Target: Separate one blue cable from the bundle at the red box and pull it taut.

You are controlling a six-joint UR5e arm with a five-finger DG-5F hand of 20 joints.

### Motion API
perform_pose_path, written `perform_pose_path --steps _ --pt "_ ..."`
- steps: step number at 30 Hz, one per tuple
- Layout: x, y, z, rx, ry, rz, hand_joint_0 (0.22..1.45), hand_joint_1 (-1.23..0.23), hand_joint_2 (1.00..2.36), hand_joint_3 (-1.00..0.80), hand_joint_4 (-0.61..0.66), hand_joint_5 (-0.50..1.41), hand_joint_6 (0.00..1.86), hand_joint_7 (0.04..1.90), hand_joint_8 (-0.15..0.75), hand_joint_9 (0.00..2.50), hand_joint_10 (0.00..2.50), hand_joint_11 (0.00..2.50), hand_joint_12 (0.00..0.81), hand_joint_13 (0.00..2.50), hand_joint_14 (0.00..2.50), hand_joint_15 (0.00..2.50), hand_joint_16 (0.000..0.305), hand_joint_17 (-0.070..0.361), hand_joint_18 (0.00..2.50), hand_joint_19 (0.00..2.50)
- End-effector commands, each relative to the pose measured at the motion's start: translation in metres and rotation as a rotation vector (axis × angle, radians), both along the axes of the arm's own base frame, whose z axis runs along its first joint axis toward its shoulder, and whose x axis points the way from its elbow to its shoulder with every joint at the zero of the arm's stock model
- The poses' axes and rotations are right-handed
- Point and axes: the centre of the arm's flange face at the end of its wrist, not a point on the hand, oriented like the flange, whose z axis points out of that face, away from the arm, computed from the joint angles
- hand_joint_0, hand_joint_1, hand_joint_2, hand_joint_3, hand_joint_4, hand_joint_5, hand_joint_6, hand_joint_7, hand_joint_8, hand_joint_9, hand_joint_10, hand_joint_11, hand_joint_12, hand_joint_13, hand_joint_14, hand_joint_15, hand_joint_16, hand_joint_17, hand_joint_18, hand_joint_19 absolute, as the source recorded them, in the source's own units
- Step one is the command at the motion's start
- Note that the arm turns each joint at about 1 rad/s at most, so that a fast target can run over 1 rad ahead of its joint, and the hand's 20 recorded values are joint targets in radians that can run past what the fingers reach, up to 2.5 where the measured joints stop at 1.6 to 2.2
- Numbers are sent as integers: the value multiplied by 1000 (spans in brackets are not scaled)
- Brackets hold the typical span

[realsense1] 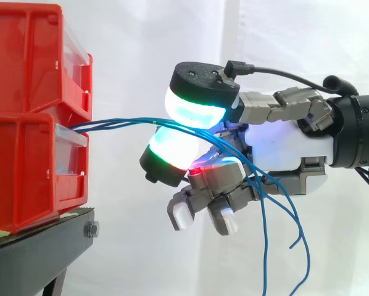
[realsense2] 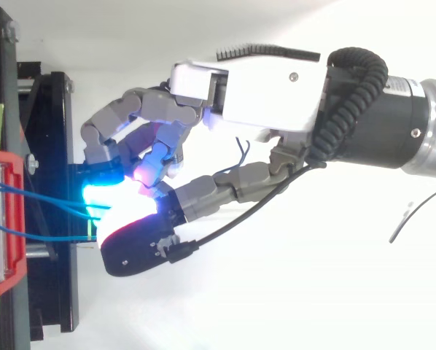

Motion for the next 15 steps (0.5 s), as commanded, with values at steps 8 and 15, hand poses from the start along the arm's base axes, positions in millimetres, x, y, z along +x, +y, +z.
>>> perform_pose_path --steps 8,15 --pt "-1 -1 -1 0 4 -2 599 -745 1000 -500 63 -168 872 1170 282 1183 16 1602 397 650 28 816 50 112 737 1085" --pt "-1 -2 -1 0 4 -2 508 -572 1000 -500 77 -158 865 1144 307 1226 13 1599 424 683 26 816 54 120 779 1094"
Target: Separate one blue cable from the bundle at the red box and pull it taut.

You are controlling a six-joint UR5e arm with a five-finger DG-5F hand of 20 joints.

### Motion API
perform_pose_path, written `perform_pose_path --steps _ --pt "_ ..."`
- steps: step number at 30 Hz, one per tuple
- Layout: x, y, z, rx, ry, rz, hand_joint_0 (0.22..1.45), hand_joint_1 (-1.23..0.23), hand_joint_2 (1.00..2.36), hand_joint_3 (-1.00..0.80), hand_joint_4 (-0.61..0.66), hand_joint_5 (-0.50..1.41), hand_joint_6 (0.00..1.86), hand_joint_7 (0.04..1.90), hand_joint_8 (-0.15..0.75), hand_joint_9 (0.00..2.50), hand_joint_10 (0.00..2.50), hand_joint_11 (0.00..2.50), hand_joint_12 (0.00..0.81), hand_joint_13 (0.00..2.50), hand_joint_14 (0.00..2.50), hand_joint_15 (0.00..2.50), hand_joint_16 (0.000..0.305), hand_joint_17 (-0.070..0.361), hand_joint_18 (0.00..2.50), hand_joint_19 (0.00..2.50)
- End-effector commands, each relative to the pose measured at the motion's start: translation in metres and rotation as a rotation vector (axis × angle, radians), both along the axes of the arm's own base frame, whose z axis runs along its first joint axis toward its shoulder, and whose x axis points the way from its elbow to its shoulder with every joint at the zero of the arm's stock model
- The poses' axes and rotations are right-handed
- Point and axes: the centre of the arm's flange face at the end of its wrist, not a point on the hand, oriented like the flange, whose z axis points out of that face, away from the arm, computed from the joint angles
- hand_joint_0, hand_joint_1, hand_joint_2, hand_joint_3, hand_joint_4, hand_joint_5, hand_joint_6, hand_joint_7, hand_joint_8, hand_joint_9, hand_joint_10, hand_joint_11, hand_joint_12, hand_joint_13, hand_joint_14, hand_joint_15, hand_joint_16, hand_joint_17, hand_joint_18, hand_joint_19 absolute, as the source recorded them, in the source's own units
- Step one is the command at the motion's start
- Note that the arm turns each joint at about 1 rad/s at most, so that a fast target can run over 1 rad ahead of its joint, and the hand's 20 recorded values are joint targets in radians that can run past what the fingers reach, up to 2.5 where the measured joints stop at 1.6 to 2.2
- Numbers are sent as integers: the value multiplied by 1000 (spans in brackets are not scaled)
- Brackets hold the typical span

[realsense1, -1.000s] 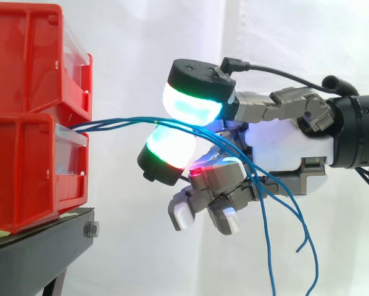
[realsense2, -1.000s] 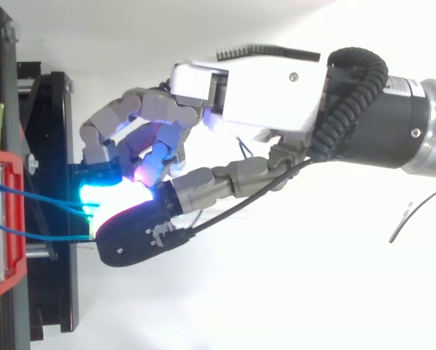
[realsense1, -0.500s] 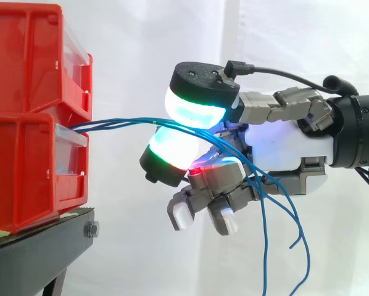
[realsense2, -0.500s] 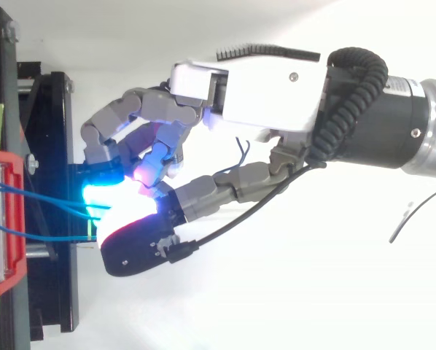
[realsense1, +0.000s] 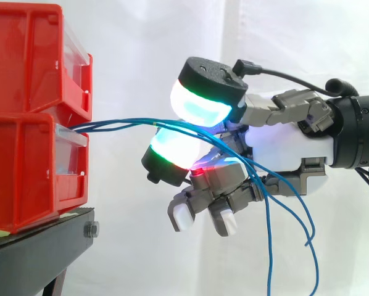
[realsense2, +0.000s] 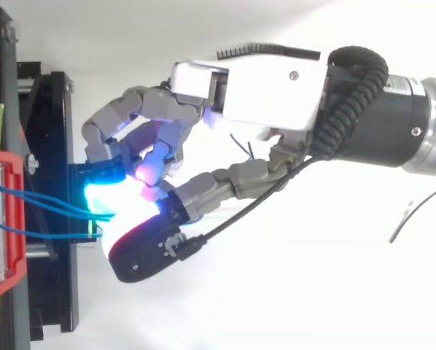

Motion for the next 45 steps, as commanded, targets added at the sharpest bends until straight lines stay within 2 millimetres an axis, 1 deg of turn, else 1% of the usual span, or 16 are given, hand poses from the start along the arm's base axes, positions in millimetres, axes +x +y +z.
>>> perform_pose_path --steps 1,3,6,12,14,16,18,21,24,30,34,35,38,39,42,45 --pt "0 -1 0 0 1 -2 507 -569 1000 -500 77 -157 863 1145 303 1229 13 1593 424 684 26 822 53 120 780 1093" --pt "0 -1 0 0 1 -2 528 -568 1000 -500 74 -157 861 1146 294 1228 13 1600 418 684 26 817 51 115 771 1103" --pt "0 -1 0 0 1 -2 611 -601 1000 -500 58 -154 855 1178 271 1226 16 1597 400 679 27 826 47 106 753 1124" --pt "0 0 0 0 -1 0 636 -817 1014 -290 48 -154 857 1263 274 1210 15 1613 399 678 27 832 48 108 751 1135" --pt "0 0 0 0 1 0 657 -857 1014 -288 17 -159 865 1267 275 1193 17 1627 401 678 26 832 48 109 752 1114" --pt "0 -1 0 0 -1 -2 691 -894 1014 -310 -8 -166 874 1256 272 1176 17 1623 398 674 28 823 49 110 753 1106" --pt "0 -1 0 0 1 -2 746 -949 1010 -382 -31 -171 878 1266 270 1159 16 1610 392 663 28 816 50 112 749 1077" --pt "0 -1 0 0 1 -2 803 -967 1000 -500 -46 -177 884 1253 268 1143 18 1586 392 656 29 805 50 112 741 1055" --pt "0 0 0 0 1 -2 824 -961 1000 -500 -52 -177 885 1253 267 1134 18 1606 387 653 28 791 50 114 746 1025" --pt "0 -1 0 3 1 -7 797 -954 1000 -500 3 -174 888 1261 269 1135 19 1591 384 653 28 777 51 114 770 1004" --pt "0 -1 0 3 -1 -7 638 -925 1000 -500 32 -168 887 1188 277 1153 18 1585 390 655 29 792 50 113 764 1037" --pt "0 -2 0 3 -1 -7 567 -882 1000 -500 44 -165 876 1203 282 1164 18 1594 399 658 28 798 51 116 769 1043" --pt "0 -2 0 4 1 -5 513 -844 1000 -500 62 -162 863 1154 305 1178 16 1586 414 672 27 793 54 122 788 1038" --pt "0 -1 0 5 -1 -4 513 -848 1000 -500 63 -161 862 1132 305 1179 15 1576 417 672 25 791 54 122 789 1038" --pt "0 -2 0 6 0 -5 590 -918 1000 -500 49 -153 849 1193 280 1172 19 1578 395 665 28 789 50 113 765 1039" --pt "0 -2 0 6 -1 -5 659 -900 1000 -500 40 -151 852 1247 283 1177 20 1578 391 668 28 786 49 110 767 1042"
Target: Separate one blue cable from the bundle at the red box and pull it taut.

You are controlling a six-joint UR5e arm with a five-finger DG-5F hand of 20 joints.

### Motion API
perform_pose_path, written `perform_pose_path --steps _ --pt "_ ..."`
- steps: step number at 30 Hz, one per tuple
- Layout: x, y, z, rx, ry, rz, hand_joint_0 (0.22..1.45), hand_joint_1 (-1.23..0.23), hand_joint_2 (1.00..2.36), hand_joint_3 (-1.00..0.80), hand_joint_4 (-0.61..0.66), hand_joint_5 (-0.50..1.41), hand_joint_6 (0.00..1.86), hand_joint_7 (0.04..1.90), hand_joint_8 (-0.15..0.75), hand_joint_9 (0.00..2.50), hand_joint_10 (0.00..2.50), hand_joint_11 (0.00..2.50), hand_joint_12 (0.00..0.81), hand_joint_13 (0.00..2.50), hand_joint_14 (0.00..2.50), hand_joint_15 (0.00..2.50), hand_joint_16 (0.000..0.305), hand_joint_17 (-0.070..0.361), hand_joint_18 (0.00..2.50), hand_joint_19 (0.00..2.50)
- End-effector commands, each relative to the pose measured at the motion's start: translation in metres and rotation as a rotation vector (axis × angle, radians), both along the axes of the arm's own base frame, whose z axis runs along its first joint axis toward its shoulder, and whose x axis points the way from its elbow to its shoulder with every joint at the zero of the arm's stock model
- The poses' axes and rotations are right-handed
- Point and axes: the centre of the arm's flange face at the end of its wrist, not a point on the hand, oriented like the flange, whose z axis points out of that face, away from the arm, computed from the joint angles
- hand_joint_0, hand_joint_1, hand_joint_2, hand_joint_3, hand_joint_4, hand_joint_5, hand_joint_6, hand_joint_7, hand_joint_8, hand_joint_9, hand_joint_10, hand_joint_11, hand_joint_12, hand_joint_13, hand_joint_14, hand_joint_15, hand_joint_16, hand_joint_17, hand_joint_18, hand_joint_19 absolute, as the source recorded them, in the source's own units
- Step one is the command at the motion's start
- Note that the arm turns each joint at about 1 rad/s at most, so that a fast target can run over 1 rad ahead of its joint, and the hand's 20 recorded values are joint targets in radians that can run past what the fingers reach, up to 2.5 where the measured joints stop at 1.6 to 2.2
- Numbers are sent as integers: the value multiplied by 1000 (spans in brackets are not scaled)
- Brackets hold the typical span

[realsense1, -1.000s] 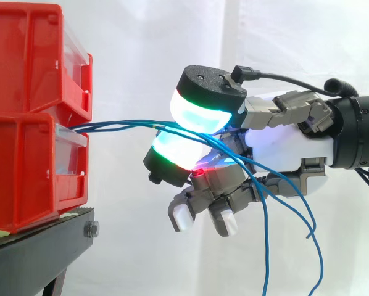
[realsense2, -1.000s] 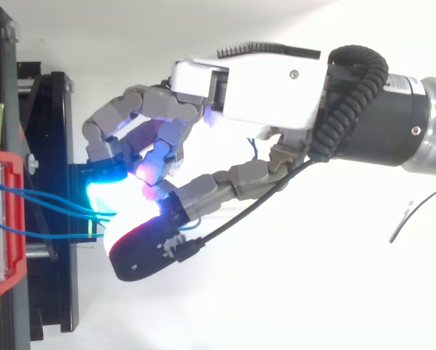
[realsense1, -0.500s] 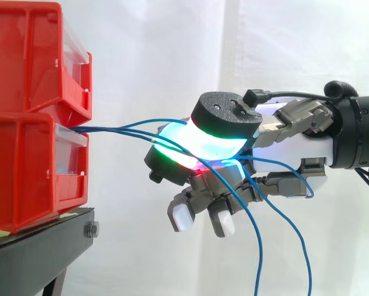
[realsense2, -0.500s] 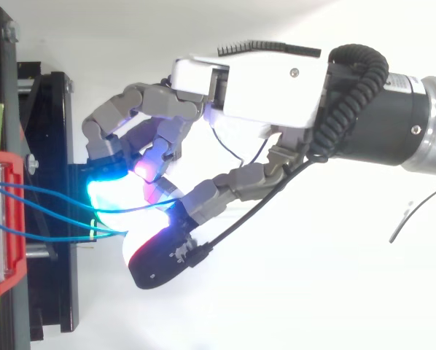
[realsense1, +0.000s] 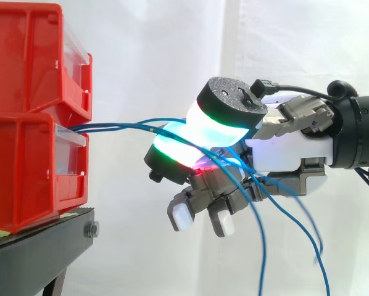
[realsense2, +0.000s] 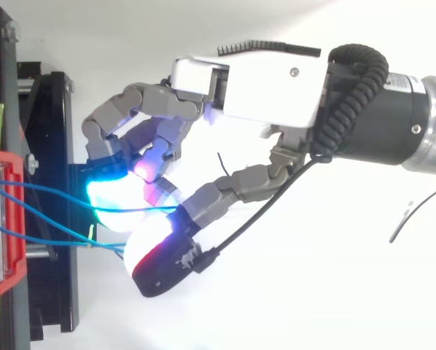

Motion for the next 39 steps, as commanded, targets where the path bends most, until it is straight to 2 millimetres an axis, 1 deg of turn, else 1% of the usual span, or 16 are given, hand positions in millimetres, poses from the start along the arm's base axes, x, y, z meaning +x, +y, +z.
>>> perform_pose_path --steps 1,2,4,7,9,11,15,17,19,21,24,27,30,32,34,39 --pt "0 0 0 0 1 0 670 -900 1000 -500 30 -151 856 1251 280 1177 22 1576 390 670 28 781 49 110 772 1040" --pt "0 0 0 1 -1 0 681 -891 1000 -500 27 -151 858 1257 280 1179 22 1579 389 670 28 781 49 110 770 1042" --pt "0 0 0 -1 -2 1 714 -911 1000 -500 -58 -152 866 1214 274 1173 19 1576 386 664 28 777 49 111 770 1031" --pt "0 0 0 -1 0 1 718 -963 1000 -500 -38 -153 865 1196 271 1150 23 1543 382 645 27 755 49 111 767 992" --pt "0 0 0 0 1 1 677 -993 1000 -500 -12 -154 861 1213 271 1139 22 1541 380 633 28 749 50 112 756 994" --pt "0 0 0 -1 0 1 586 -990 1000 -500 7 -156 857 1219 279 1135 22 1531 384 631 26 762 50 113 749 1021" --pt "0 0 0 1 -1 1 445 -839 1000 -500 67 -154 841 1095 328 1166 17 1502 437 661 25 758 60 134 806 999" --pt "0 0 0 1 -1 1 433 -776 1000 -500 89 -150 816 1079 341 1178 16 1482 444 668 25 752 61 138 817 1001" --pt "0 0 0 -1 1 1 439 -626 1000 -500 92 -142 798 1048 336 1192 16 1483 445 674 24 755 61 136 815 1008" --pt "0 0 0 0 1 1 452 -530 1000 -500 89 -139 786 1065 329 1202 16 1479 442 678 24 758 59 134 805 1014" --pt "0 0 0 0 1 1 493 -464 1000 -500 73 -138 772 1110 308 1191 17 1493 424 670 24 755 55 123 774 1038" --pt "0 0 0 0 1 1 552 -481 1000 -500 62 -139 766 1124 281 1175 20 1495 404 655 26 763 50 112 742 1058" --pt "0 0 0 0 1 1 619 -607 1000 -500 46 -143 775 1186 269 1168 22 1498 395 649 27 766 48 107 727 1073" --pt "0 0 0 1 -1 1 627 -701 1000 -500 40 -146 782 1204 274 1164 22 1511 396 649 27 770 48 108 723 1074" --pt "0 0 0 1 -1 1 640 -792 1004 -440 35 -154 809 1203 275 1161 22 1518 393 656 28 787 48 108 726 1075" --pt "0 0 1 -1 -4 -3 636 -833 1015 -286 3 -159 853 1208 280 1209 20 1550 392 709 29 821 48 108 761 1069"
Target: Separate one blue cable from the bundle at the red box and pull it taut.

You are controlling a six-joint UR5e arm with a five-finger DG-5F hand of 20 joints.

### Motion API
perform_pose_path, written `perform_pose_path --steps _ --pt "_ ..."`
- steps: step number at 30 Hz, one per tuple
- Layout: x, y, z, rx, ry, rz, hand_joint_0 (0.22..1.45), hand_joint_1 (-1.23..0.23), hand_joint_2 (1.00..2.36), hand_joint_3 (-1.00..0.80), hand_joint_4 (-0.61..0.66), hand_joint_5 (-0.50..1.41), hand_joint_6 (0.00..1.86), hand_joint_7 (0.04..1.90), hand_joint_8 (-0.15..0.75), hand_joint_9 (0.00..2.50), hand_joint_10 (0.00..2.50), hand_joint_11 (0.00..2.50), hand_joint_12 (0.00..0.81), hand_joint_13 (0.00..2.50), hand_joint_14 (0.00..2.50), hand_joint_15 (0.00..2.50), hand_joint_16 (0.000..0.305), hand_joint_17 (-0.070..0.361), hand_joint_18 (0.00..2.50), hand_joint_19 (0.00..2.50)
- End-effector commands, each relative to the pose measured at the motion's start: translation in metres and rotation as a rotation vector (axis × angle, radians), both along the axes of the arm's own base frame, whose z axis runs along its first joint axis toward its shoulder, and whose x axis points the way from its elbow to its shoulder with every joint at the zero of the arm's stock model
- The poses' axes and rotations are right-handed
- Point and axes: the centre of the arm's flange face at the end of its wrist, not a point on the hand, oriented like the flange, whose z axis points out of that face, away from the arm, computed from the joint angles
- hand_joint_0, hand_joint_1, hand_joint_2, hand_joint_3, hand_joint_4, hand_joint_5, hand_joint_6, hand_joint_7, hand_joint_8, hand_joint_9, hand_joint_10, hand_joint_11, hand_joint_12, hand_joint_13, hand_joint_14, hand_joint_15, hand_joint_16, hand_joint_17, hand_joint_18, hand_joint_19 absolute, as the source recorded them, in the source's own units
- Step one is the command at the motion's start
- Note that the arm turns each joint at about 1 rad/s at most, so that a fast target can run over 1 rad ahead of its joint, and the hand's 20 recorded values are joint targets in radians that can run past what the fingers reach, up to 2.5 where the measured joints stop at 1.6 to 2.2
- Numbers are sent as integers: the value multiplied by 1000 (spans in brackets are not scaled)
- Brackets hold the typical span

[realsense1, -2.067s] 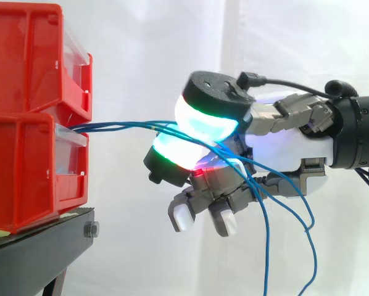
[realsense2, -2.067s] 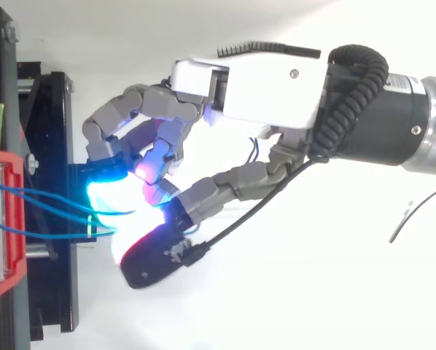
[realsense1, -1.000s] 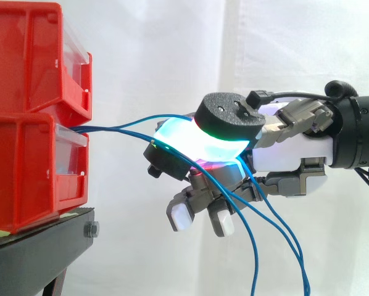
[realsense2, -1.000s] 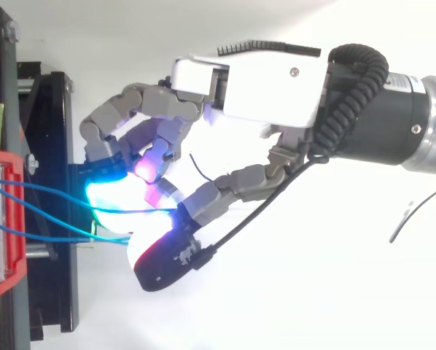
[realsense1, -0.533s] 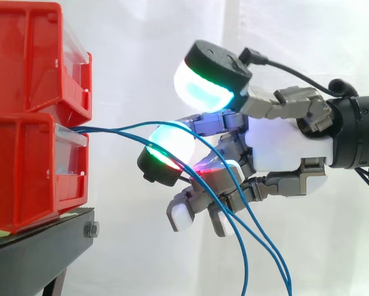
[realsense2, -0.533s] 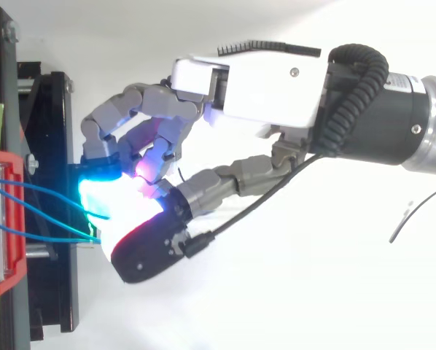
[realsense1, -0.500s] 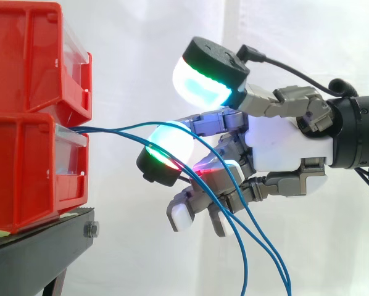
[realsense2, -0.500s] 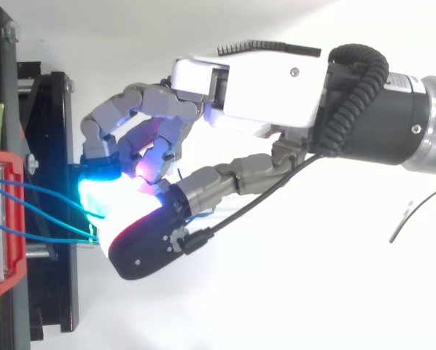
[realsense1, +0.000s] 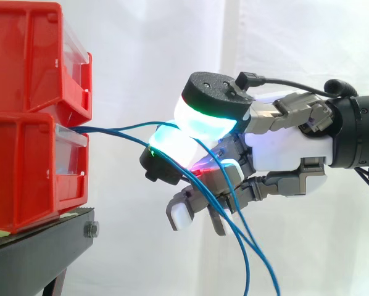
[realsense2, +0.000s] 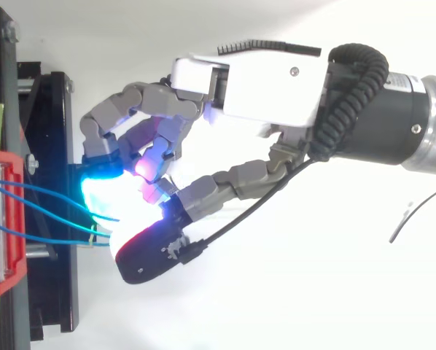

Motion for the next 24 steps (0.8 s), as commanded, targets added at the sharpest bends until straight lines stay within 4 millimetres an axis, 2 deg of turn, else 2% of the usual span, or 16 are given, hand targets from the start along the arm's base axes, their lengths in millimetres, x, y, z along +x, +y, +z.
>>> perform_pose_path --steps 1,8,14,24 --pt "0 0 0 -1 -1 -2 632 -830 1017 -251 -11 -160 862 1222 280 1219 19 1563 393 719 28 821 48 108 770 1078" --pt "0 4 0 1 2 4 603 -779 1022 -106 -51 -147 889 1254 285 1295 18 1560 400 768 28 835 49 111 823 1091" --pt "0 6 -1 16 2 5 601 -760 1012 -31 -66 -125 890 1252 344 1357 17 1497 446 836 24 791 60 135 933 1033" --pt "1 10 0 176 -19 -11 605 -781 1002 12 -58 -109 883 1282 441 1231 22 658 417 801 17 495 64 143 982 932"
